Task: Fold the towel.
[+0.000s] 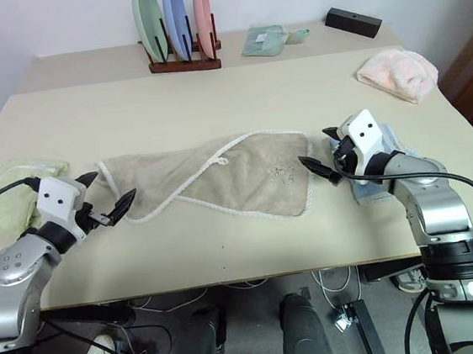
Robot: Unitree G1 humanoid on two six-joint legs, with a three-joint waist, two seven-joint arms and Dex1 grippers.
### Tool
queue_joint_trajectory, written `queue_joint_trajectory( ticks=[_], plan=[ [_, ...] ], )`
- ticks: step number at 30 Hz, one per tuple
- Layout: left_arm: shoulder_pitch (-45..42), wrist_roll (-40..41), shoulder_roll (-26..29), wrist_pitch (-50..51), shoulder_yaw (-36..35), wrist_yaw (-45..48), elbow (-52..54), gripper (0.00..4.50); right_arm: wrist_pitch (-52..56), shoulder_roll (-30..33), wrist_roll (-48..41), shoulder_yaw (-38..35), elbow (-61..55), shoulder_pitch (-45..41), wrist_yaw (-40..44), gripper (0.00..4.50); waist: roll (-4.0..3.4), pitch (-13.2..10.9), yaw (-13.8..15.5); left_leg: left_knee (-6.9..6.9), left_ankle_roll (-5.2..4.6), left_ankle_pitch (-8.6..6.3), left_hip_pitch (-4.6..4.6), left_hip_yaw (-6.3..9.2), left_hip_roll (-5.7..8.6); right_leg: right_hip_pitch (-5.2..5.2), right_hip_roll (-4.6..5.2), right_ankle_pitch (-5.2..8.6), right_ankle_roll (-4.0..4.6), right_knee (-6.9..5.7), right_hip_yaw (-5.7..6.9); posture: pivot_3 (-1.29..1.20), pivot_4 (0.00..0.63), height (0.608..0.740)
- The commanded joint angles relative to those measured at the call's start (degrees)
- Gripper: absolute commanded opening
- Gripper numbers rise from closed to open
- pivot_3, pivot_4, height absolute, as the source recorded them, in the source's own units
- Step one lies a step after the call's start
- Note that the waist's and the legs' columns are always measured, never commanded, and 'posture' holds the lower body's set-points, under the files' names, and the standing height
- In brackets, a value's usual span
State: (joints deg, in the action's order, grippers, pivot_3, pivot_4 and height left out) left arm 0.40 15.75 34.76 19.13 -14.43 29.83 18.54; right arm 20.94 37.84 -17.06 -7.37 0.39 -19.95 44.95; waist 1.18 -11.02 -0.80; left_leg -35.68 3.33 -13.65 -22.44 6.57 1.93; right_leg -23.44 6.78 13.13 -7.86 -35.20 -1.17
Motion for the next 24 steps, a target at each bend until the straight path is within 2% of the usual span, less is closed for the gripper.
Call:
queue_joint_trajectory(
  ticks=[1,11,15,17,20,24],
  plan=[
    [0.6,0.0,0.0,-1.3,-1.4,-0.1,1.8,4.47,-0.7,1.2,-0.1,-1.0,-0.8,-1.1,0.2,4.50,0.00,0.0,0.0,0.00,0.00,0.00,0.00,0.00,0.00,0.00,0.00,0.00,0.00,0.00,0.00,0.00,0.150,0.740],
    [2.4,0.0,0.1,-1.0,-1.3,0.3,4.1,4.47,-0.8,-0.3,0.7,0.7,-0.1,-2.5,0.0,4.50,0.00,0.0,0.0,0.00,0.00,0.00,0.00,0.00,0.00,0.00,0.00,0.00,0.00,0.00,0.00,0.00,0.150,0.740],
    [2.9,5.7,0.0,1.5,-0.4,4.5,8.7,4.47,-0.7,-1.6,0.9,1.7,-0.8,-2.7,-0.9,4.50,0.00,0.0,0.0,-0.01,0.00,0.00,0.00,0.00,0.00,0.00,0.00,0.00,0.01,0.00,-0.01,0.00,0.150,0.740],
    [4.0,7.3,1.4,3.7,2.3,7.5,11.6,4.47,-0.7,-2.5,1.1,2.4,-1.5,-2.6,-1.6,4.50,0.00,0.0,0.0,-0.01,0.00,0.00,-0.01,0.00,0.00,0.00,0.00,0.00,0.01,0.00,0.00,0.00,0.150,0.740],
    [6.0,5.3,4.8,3.8,4.7,10.5,12.5,4.47,-0.2,-3.8,1.3,3.3,-3.2,-1.9,-2.7,4.50,-0.02,0.0,-0.2,0.01,0.00,0.00,0.00,-0.01,-0.01,0.00,0.00,0.02,0.04,-0.01,-0.01,0.00,0.150,0.740],
    [4.9,-1.5,7.6,2.5,6.7,8.2,9.9,4.47,0.1,-4.7,0.8,3.4,-5.4,1.0,-3.8,4.50,-0.04,0.0,0.0,0.01,0.00,0.00,0.01,-0.01,-0.01,-0.01,-0.01,0.09,0.17,-0.02,-0.01,0.00,0.150,0.740]
  ],
)
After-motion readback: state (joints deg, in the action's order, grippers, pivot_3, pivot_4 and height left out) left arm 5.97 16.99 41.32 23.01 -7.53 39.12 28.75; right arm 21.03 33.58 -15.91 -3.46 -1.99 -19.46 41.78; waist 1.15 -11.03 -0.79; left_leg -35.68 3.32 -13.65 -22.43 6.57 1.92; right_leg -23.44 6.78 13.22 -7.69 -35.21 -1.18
